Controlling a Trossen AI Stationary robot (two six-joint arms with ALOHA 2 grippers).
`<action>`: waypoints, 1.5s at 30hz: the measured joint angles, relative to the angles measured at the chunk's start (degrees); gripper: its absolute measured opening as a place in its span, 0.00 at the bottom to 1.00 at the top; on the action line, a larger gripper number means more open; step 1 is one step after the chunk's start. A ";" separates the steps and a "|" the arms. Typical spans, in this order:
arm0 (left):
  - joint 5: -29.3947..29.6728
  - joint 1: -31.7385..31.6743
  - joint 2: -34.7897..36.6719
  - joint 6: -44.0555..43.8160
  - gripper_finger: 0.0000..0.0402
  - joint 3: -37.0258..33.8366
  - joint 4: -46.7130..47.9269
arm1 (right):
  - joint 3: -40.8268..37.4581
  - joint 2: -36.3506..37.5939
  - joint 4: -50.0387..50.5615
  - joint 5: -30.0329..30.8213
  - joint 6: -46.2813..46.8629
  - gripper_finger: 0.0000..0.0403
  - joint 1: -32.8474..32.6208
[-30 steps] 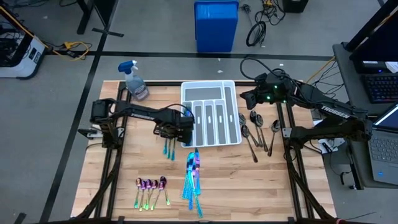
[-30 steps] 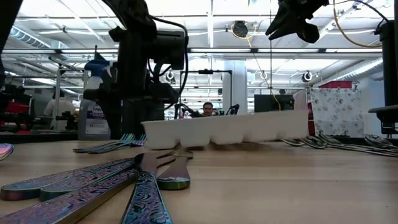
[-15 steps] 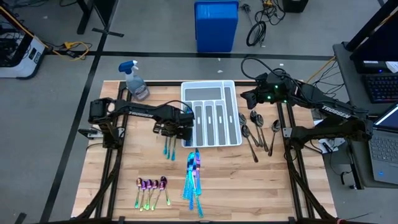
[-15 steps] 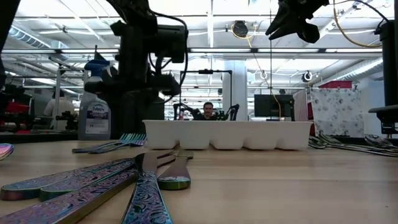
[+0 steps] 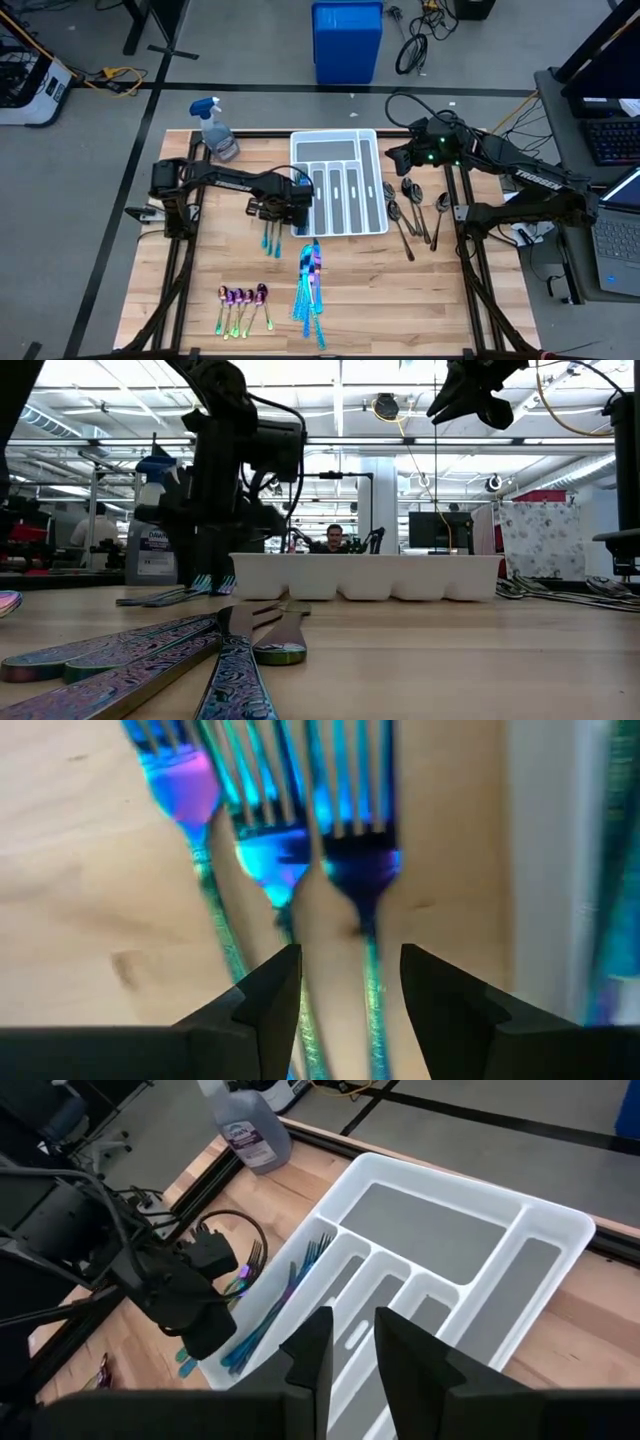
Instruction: Sort silverware
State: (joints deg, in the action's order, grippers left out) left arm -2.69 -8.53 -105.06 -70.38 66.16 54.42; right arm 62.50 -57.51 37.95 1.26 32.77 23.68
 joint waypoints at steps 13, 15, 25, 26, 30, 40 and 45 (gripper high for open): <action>-0.67 -0.50 -0.62 0.20 0.39 -1.94 -1.62 | 0.00 0.00 0.11 0.02 -0.02 0.15 0.00; -0.89 -0.48 -0.50 0.20 0.39 -2.66 -2.16 | 0.00 0.00 0.10 0.02 -0.02 0.15 0.00; -0.53 -0.58 -0.47 2.15 0.33 -4.31 -2.02 | 0.00 0.00 -0.01 0.04 -0.04 0.15 0.01; -0.55 -0.58 -0.47 2.18 0.30 -4.31 -2.01 | 0.00 0.00 -0.03 0.03 -0.03 0.15 0.01; -0.53 -0.38 -0.52 2.37 0.15 -4.22 -2.22 | 0.00 0.00 -0.02 0.04 0.04 0.15 0.00; -0.33 -0.10 0.11 2.15 0.02 -3.93 -1.30 | 0.00 0.00 -0.28 0.04 0.18 0.15 0.00; -0.68 -0.01 1.31 2.13 0.02 -3.12 0.80 | 0.00 0.00 -0.49 0.06 0.62 0.15 0.00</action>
State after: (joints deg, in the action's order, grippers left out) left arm -3.37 -8.54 -103.75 -68.25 63.04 55.22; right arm 62.50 -57.51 37.46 1.32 33.39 23.69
